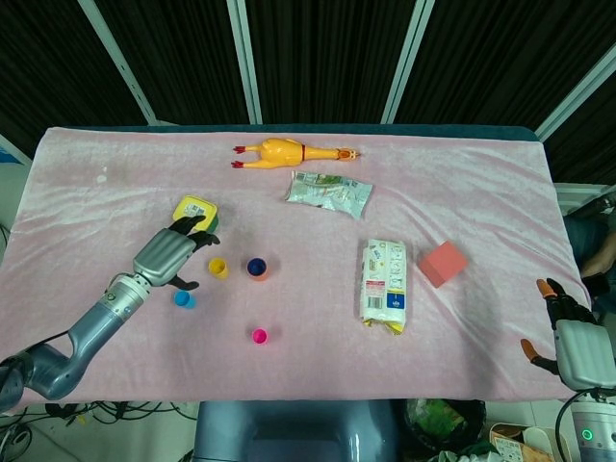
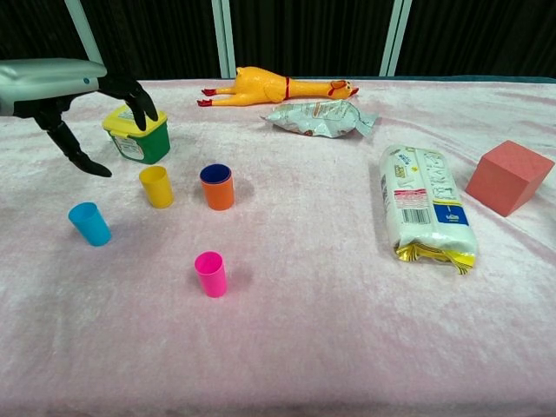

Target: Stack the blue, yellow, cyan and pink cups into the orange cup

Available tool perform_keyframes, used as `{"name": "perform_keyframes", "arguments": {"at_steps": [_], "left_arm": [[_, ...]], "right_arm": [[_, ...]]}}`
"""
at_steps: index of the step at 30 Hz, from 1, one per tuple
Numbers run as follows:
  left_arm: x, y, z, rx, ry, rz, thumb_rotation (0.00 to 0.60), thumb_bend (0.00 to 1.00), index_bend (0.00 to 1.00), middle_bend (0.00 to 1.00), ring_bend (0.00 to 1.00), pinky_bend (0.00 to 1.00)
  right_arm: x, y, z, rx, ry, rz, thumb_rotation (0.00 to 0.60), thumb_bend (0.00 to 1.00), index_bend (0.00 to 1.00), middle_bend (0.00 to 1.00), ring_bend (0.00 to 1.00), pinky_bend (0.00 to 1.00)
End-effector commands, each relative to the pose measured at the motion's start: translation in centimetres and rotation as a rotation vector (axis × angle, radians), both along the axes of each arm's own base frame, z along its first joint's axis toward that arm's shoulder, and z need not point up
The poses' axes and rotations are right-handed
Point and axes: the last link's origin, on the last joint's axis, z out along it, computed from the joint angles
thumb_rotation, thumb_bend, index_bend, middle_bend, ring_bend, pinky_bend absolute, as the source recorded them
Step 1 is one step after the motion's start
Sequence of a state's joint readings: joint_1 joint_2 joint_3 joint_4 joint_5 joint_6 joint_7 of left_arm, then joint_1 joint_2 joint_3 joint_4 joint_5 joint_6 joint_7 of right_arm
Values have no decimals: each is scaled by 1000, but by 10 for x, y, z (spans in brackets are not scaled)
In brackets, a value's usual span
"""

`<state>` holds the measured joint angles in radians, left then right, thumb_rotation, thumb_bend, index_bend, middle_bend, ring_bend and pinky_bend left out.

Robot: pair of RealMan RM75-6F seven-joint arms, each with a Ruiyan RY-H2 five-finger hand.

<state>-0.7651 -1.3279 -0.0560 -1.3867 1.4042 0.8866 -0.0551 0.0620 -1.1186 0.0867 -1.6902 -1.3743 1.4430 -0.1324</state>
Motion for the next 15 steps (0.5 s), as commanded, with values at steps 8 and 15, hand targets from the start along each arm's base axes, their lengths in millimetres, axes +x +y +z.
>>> {"name": "perform_keyframes", "arguments": {"at_steps": [8,15], "left_arm": [[3,13,-33,-49,-18,0,600,117,308,390,56,115],[3,20,-44,-49,0,9,600,154,342,416,63,115]], "right_arm": [[-2,-2,1,-2,-4,-9,600,193,57,56,165,226],[-1,-1,1,2,-5,-7,600,195,57,56,165,226]]}}
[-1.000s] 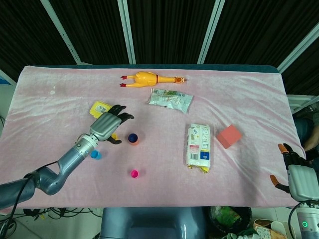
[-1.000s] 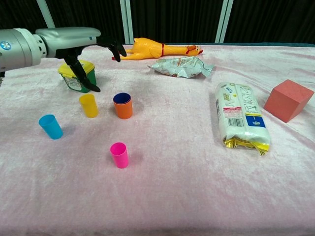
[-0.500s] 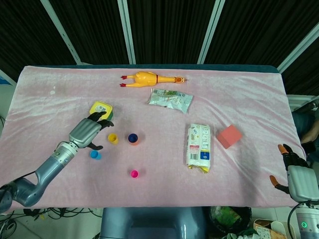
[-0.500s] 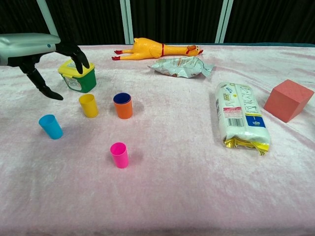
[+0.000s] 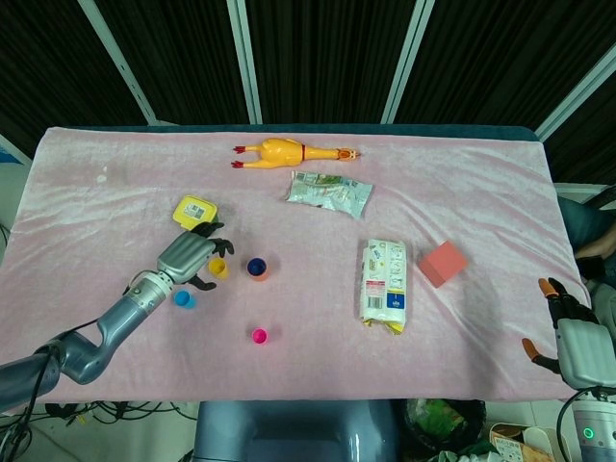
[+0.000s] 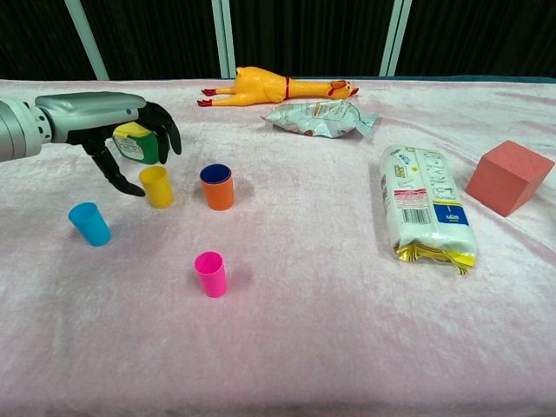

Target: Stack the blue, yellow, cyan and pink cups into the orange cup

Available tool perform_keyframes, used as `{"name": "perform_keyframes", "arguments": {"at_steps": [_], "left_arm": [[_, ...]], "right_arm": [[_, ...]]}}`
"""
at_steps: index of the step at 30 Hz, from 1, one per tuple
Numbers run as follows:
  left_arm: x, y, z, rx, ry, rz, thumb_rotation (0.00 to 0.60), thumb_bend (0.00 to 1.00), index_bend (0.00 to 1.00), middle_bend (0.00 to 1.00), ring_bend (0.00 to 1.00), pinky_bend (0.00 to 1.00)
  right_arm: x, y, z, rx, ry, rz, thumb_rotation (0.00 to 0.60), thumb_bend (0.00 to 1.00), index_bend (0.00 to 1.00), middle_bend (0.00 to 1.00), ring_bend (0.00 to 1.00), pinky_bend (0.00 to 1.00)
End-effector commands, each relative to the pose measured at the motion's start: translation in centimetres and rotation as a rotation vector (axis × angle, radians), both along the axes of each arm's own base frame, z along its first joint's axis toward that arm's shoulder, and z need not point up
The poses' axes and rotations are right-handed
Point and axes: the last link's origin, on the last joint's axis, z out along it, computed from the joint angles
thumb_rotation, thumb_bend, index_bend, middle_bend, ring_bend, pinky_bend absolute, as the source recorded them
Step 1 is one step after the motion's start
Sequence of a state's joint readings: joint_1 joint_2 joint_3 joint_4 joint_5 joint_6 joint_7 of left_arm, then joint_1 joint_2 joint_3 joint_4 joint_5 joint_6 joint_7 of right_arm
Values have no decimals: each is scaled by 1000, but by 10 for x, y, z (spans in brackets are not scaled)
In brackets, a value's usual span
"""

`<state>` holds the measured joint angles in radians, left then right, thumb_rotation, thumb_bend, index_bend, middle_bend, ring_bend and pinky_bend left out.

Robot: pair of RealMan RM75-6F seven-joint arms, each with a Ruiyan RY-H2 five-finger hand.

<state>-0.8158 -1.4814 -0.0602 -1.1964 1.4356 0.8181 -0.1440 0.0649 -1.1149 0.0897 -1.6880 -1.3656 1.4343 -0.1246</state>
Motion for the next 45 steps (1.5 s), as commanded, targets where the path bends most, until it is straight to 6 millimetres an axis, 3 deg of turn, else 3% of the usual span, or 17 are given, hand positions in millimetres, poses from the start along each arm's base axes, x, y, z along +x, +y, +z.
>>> {"name": "perform_keyframes", "arguments": {"at_steps": [1,11,18,25,34,39,45], "left_arm": [[-1,4,-3,8,6,8,600,154,341,415,63,115],[-9,8,-10,9,46,26,600,175,381,457,71,115],[-7,9,-14,9,36,19,600,282,465,520,110,137],[-6,11,-4,31,11,20,600,316,477,526,114,141],[24,11,34,108,-69,-58,600,316,479,524,114,141],[51,8,27,73,-102,-97,600,316,478,524,114,141],[60,10,13,44,-80,-105,600,316,477,524,114,141]], "right_arm": [[0,0,0,1,-1,0,600,195,57,56,165,227],[0,0,0,1,-3,-3,600,195,57,56,165,227],[0,0,0,1,-9,-9,600,197,57,56,165,227],[0,0,0,0,-11,-6,600,199,57,56,165,227],[0,0,0,-4,-12,-7,600,200,57,56,165,227],[0,0,0,-5,-8,-7,600,202,57,56,165,227],[0,0,1,-10,-8,-9,600,202,57,56,165,227]]}}
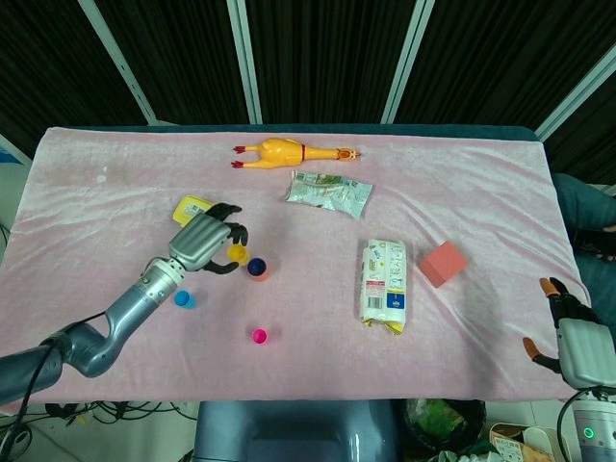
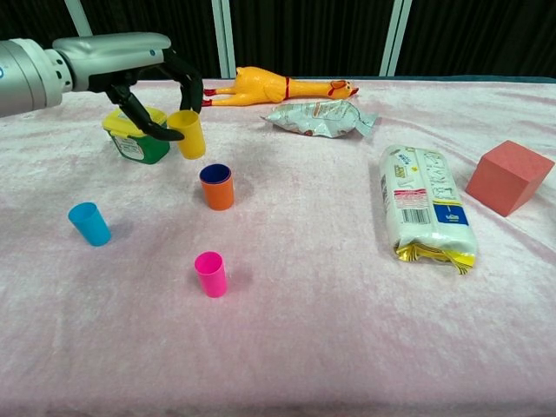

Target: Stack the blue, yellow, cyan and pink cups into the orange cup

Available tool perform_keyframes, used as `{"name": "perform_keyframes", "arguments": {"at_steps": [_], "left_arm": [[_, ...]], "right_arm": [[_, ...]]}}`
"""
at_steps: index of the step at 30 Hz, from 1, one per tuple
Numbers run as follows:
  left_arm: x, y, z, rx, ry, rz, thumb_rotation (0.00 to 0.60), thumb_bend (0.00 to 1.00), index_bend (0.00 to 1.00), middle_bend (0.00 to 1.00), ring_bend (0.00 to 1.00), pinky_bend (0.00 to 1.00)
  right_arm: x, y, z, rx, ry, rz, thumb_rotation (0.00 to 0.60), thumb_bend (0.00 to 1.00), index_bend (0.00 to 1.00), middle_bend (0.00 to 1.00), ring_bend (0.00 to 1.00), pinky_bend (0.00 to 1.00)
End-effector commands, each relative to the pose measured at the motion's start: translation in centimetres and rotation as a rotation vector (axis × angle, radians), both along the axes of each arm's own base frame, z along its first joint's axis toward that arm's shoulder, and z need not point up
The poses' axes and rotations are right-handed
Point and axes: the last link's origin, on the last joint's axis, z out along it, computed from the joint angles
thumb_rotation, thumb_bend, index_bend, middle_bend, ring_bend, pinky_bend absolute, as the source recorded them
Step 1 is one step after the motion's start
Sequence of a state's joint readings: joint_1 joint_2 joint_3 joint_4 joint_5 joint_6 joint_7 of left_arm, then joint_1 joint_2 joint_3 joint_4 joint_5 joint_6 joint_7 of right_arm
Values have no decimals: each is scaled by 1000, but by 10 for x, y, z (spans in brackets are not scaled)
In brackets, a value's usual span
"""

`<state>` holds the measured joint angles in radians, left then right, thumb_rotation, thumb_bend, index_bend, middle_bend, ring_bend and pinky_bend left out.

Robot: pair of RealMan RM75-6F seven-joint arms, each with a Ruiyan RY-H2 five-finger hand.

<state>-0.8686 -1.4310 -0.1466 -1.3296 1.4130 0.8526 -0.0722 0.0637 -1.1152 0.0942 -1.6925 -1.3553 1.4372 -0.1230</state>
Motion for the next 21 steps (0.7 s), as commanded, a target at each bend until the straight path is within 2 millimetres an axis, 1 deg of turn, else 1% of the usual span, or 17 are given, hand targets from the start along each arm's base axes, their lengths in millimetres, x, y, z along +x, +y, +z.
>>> {"name": "perform_keyframes", "arguments": {"at_steps": [1,12,17,21], "left_arm": [[2,3,-8,-10,14,5,600,316,477,524,114,141],[6,6,-27,-39,5,14,600,314,476,522,114,141],[7,7,-33,-46,10,8,600,312,472,520,114,141],[5,7,-37,-61,35,6,600,248,422,482,114,140]], "right_arm": [[0,0,0,-1,-2,-2,600,202,57,56,165,227],[-1,0,1,-2,-3,-1,600,201,57,56,165,227],[-1,0,0,1,-3,-1,600,201,57,56,165,227],[-1,0,1,2,-2,-2,600,201,57,59,165,227]]}}
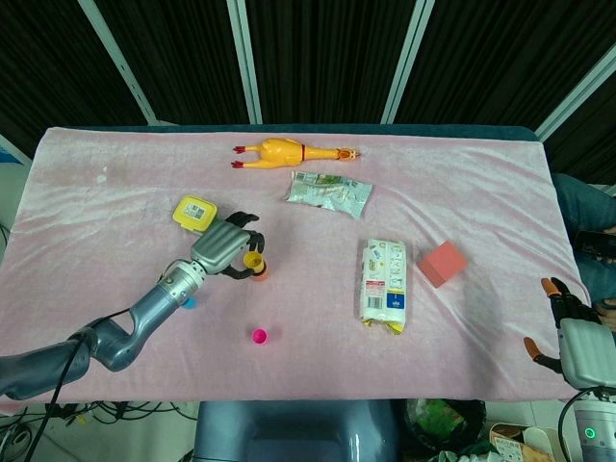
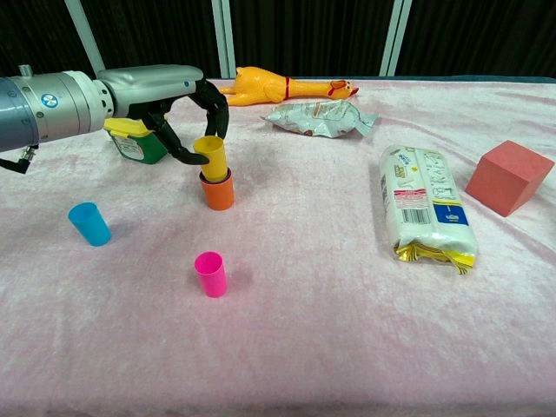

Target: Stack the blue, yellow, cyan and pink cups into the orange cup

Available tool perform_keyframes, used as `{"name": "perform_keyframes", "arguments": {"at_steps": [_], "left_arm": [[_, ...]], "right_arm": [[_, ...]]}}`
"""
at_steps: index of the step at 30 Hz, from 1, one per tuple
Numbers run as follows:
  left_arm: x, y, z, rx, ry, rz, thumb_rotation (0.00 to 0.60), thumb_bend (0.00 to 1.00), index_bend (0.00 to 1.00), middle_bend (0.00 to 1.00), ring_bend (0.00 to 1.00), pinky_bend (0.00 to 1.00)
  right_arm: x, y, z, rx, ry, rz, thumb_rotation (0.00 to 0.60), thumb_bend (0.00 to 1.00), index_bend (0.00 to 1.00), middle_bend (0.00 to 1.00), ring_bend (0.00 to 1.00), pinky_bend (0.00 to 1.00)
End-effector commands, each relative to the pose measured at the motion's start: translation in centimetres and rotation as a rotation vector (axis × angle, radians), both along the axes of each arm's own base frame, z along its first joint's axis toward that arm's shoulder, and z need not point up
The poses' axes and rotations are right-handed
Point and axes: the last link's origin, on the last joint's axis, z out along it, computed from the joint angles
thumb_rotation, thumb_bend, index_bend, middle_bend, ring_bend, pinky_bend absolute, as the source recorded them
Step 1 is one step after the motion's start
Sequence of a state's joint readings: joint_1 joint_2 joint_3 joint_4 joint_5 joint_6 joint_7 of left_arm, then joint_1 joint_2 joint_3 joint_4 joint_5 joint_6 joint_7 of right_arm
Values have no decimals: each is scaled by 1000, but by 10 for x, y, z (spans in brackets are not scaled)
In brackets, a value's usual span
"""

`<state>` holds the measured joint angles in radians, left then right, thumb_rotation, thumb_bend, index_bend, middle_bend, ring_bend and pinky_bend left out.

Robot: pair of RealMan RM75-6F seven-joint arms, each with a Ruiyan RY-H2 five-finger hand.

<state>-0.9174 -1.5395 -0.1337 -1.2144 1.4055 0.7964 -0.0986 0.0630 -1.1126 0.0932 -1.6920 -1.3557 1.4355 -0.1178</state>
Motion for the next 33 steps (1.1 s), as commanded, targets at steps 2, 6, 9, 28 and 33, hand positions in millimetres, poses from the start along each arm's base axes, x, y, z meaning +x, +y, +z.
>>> {"name": "perform_keyframes", "arguments": {"at_steps": [2,6,9,28,33], "left_arm": [[-2,0,-3,-10,23,-2,600,189,373,436,111,139],[-3,0,0,-7,31,-1,600,84,266,324,85,125],[-3,-1,5,-2,19,2,600,80,243,293,82,122],[-72,-67,82,60,89,18,600,81,300,367,82,119],[-98,-89,89,57,110,43,600,81,301,366,82,119]], "right_arm": [[0,0,0,-1,-1,-4,600,202,57,62,165,227],[0,0,0,-2,-1,-6,600,202,57,64,165,227],[-1,0,0,-1,0,-6,600,202,57,64,165,227],[1,1,-1,3,4,-2,600,202,57,63,165,227],[1,1,-2,3,5,-3,600,202,57,63,165,227]]}}
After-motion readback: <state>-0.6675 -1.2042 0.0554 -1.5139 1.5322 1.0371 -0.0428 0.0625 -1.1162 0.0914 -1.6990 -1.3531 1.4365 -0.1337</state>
